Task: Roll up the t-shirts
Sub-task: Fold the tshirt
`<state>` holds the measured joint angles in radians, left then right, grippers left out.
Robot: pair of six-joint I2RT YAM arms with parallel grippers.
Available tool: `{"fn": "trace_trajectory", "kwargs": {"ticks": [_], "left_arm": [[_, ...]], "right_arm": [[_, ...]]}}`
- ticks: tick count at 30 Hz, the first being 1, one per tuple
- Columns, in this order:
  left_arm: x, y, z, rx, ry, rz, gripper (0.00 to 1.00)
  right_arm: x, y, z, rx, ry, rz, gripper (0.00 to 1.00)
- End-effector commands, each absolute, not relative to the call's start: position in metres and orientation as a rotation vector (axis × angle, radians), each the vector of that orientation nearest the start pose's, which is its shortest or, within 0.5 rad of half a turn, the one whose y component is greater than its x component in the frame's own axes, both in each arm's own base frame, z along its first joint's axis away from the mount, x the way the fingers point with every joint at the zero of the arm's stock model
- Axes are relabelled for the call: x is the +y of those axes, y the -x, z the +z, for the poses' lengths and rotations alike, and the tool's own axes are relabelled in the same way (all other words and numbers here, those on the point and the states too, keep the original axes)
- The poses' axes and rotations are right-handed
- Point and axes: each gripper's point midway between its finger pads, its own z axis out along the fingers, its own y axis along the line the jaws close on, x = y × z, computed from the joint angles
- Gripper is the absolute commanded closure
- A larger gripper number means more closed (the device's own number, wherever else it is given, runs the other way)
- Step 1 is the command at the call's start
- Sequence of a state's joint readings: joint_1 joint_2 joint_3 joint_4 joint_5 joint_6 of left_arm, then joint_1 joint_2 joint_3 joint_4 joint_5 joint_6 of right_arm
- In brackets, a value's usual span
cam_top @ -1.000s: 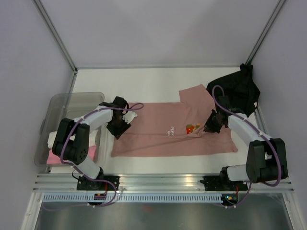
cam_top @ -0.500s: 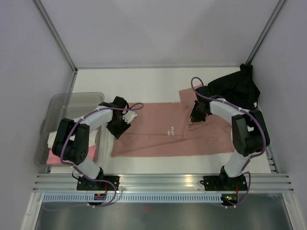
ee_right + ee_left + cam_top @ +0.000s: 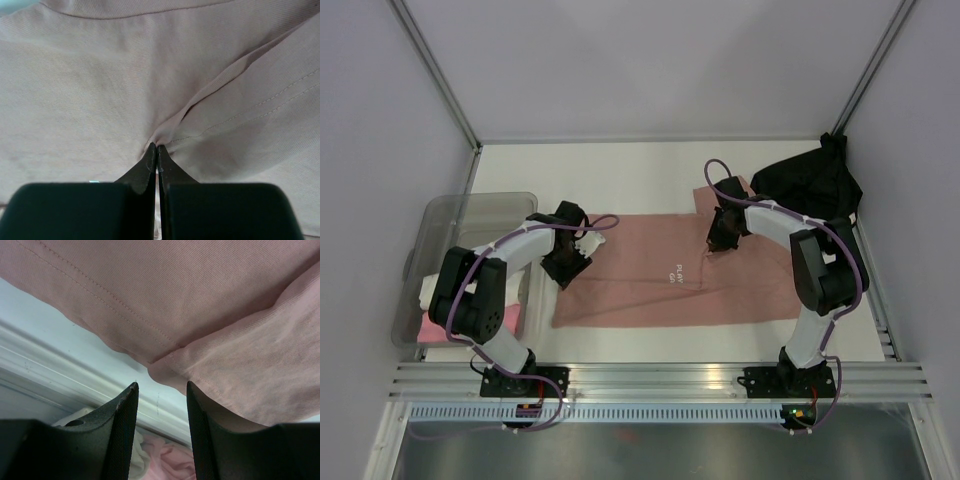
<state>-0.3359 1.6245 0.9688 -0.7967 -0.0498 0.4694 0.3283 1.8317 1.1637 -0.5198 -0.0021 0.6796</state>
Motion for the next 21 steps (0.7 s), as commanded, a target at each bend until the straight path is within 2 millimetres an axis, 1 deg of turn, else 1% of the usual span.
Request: {"fn": "trace_trajectory", "kwargs": {"ticks": [1,3,4,6,7,11,12,16,18,19,21], "left_arm": [[-0.06,-0.26,0.031,2.746,-1.167,0.103,0.51],[-0.059,-0.26,0.031,2.744,-1.166,0.106,0.51],[-0.059,-0.26,0.032,2.744,-1.166,0.108,0.51],[-0.059,-0.261,0.033,2.739,-1.163,0.111,0.51],[-0.058,-0.26,0.032,2.742,-1.167,0.113,0.51],[-0.058,-0.259,0.031,2.747,-1.164,0.111,0.51],[-0.058,-0.259,0.03,2.748,-1.165,0.11,0.51],[-0.058,-0.259,0.031,2.746,-1.164,0.111,0.51],[-0.057,-0.259,0.032,2.743,-1.162,0.111,0.51],[-0.057,-0.26,0.033,2.742,-1.159,0.114,0.51],[-0.058,-0.26,0.034,2.737,-1.157,0.112,0.51]], "right_arm": [[0.157,-0.371,0.03,2.693,-0.467,0.298,1.0],[0.158,-0.372,0.029,2.691,-0.458,0.299,1.0],[0.163,-0.373,0.031,2.696,-0.448,0.335,0.99],[0.166,-0.372,0.031,2.698,-0.442,0.351,0.94],[0.17,-0.373,0.032,2.696,-0.438,0.386,0.92],[0.182,-0.379,0.041,2.652,-0.422,0.488,0.88],[0.184,-0.383,0.044,2.637,-0.419,0.508,0.83],[0.186,-0.382,0.044,2.637,-0.401,0.523,0.56],[0.185,-0.384,0.051,2.616,-0.386,0.518,0.51],[0.185,-0.385,0.055,2.607,-0.374,0.518,0.5],[0.183,-0.389,0.073,2.575,-0.334,0.513,0.49]]}}
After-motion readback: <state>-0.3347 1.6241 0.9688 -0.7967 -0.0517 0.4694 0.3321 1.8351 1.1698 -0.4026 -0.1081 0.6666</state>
